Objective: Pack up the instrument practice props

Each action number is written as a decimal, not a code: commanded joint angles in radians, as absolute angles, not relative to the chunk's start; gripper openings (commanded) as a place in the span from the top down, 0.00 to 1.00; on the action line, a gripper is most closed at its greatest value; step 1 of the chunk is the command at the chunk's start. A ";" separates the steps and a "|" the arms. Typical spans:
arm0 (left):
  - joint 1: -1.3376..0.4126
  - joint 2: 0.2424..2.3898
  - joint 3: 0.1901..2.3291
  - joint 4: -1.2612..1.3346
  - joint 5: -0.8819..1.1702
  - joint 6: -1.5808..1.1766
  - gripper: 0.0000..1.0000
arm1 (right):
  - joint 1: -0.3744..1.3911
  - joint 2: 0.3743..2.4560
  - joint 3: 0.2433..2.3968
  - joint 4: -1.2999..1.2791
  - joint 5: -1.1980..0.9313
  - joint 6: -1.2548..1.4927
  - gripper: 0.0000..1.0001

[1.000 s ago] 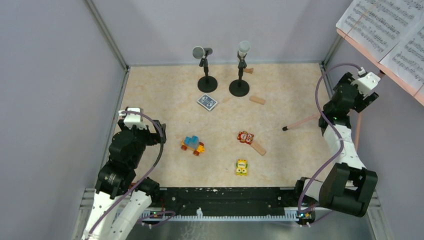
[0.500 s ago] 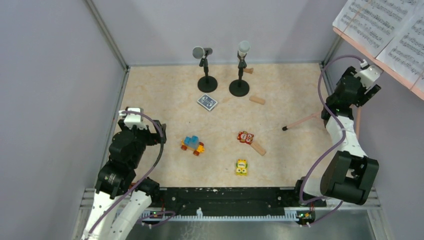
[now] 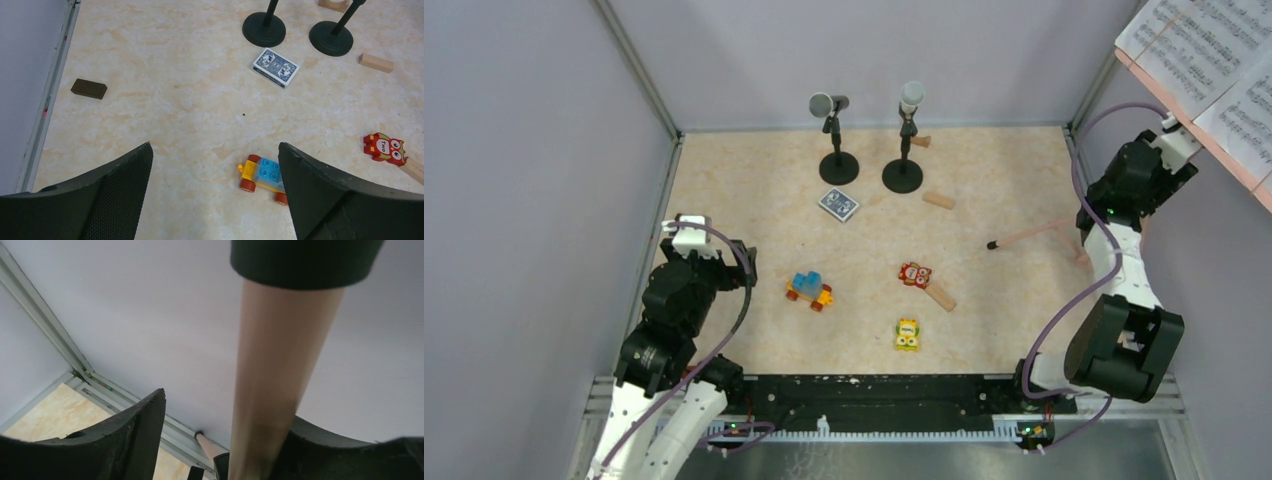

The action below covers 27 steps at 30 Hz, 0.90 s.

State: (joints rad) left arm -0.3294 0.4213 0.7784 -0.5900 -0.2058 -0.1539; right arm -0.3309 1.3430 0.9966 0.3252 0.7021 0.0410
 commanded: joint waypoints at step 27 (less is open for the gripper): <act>-0.334 0.418 0.773 -0.541 -0.196 -0.141 0.01 | -0.350 1.236 0.957 0.425 0.546 0.042 1.00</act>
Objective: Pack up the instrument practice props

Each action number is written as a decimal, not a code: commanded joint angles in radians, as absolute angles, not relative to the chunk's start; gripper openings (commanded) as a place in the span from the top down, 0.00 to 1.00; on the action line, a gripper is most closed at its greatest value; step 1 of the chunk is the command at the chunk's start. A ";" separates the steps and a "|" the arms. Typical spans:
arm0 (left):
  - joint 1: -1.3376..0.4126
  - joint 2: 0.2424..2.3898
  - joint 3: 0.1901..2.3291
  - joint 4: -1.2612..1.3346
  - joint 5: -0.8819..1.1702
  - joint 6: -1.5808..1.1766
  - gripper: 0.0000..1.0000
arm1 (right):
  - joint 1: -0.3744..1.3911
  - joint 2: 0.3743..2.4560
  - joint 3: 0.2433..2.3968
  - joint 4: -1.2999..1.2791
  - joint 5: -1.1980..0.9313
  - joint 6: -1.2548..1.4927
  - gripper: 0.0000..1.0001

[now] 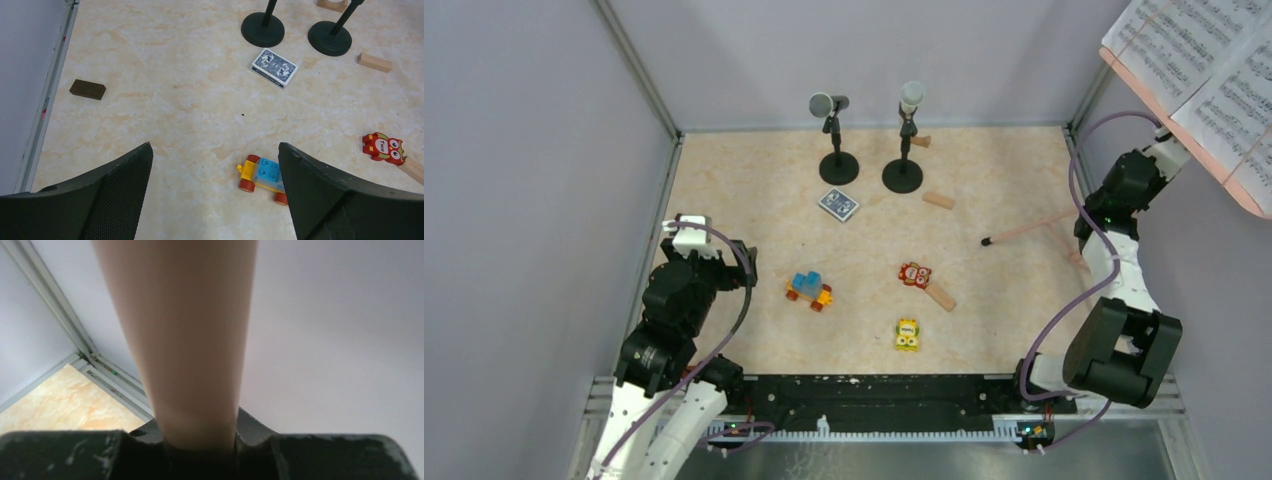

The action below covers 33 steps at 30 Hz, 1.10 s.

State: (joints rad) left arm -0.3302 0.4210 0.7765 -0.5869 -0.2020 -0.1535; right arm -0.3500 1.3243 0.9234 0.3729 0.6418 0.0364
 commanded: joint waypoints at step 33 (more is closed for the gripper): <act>-0.334 0.429 0.774 -0.543 -0.201 -0.143 0.01 | 0.112 0.745 0.544 0.676 0.290 0.199 1.00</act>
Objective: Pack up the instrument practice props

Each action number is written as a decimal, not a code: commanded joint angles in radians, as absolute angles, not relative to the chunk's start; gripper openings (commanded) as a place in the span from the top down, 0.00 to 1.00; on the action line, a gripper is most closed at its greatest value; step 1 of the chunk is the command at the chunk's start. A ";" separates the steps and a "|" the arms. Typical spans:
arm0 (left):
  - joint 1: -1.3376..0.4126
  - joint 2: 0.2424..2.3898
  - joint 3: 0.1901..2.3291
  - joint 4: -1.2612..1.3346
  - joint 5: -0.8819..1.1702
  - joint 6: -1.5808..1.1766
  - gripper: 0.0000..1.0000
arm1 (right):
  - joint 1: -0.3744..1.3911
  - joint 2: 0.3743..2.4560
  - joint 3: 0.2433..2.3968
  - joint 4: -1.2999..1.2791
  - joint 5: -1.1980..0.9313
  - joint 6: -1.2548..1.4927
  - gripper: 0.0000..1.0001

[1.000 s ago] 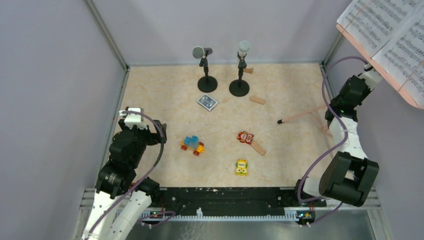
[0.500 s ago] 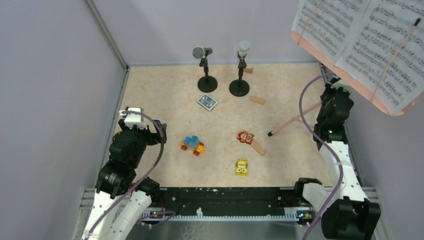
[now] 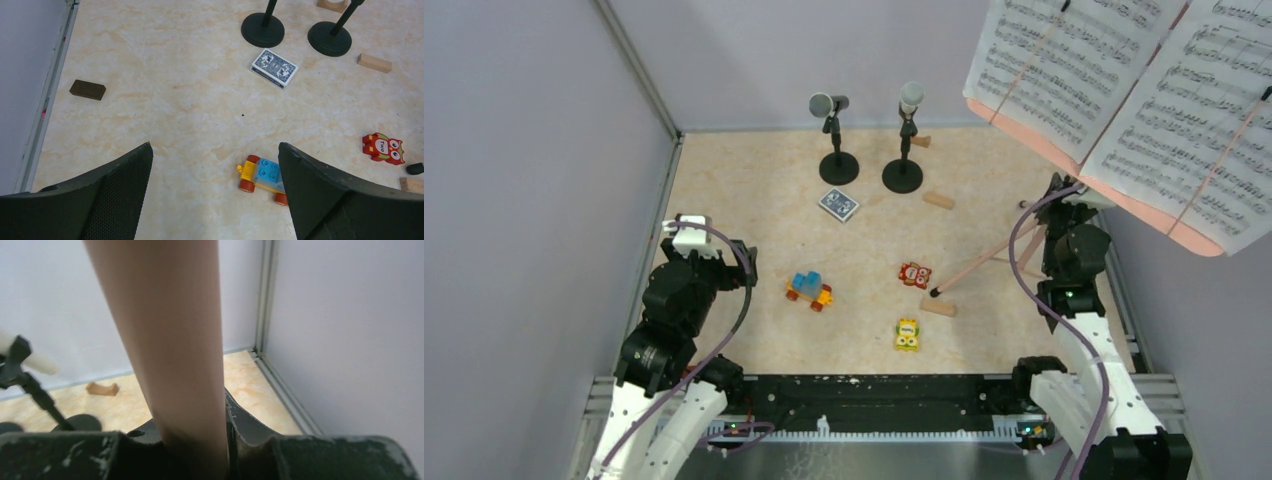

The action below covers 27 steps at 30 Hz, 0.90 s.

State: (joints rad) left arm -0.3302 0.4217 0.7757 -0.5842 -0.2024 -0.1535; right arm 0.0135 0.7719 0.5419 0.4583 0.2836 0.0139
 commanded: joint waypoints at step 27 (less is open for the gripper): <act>-0.332 0.425 0.773 -0.544 -0.207 -0.143 0.01 | 0.982 1.430 0.790 1.230 1.000 -0.096 1.00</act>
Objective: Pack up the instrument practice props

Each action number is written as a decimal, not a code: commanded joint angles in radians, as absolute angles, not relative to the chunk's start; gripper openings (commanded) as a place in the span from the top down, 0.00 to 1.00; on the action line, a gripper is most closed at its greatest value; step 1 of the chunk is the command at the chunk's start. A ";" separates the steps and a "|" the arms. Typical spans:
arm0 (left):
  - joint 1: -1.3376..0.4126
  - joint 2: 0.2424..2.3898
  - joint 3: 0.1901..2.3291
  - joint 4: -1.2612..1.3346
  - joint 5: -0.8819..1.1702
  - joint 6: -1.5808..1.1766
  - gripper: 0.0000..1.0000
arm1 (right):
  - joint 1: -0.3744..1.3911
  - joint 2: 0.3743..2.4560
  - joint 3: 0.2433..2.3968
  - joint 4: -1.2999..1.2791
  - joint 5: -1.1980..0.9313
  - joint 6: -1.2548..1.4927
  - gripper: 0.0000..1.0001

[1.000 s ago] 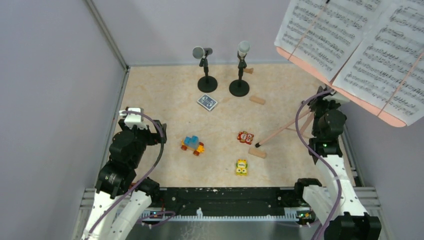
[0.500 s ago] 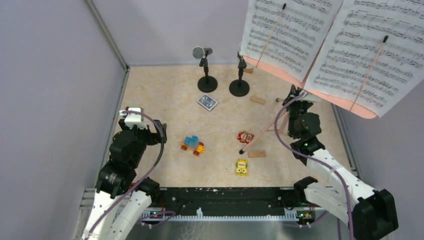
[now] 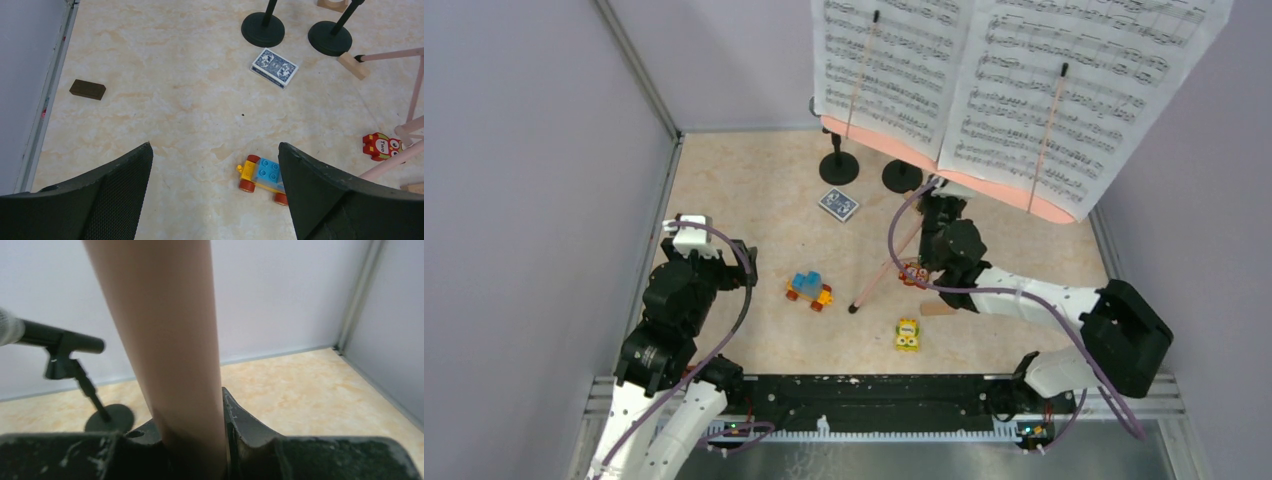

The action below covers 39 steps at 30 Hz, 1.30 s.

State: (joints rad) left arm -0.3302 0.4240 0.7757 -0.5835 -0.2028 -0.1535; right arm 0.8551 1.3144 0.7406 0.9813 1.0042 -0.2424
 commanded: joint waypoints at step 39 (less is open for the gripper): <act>-0.331 0.424 0.774 -0.547 -0.214 -0.143 0.01 | 0.655 1.630 1.101 0.686 -0.419 0.111 1.00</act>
State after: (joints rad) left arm -0.3302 0.4232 0.7757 -0.5838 -0.2031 -0.1535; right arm 0.6685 1.5452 0.9985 0.7830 -0.2871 0.0826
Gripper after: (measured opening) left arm 0.987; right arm 0.213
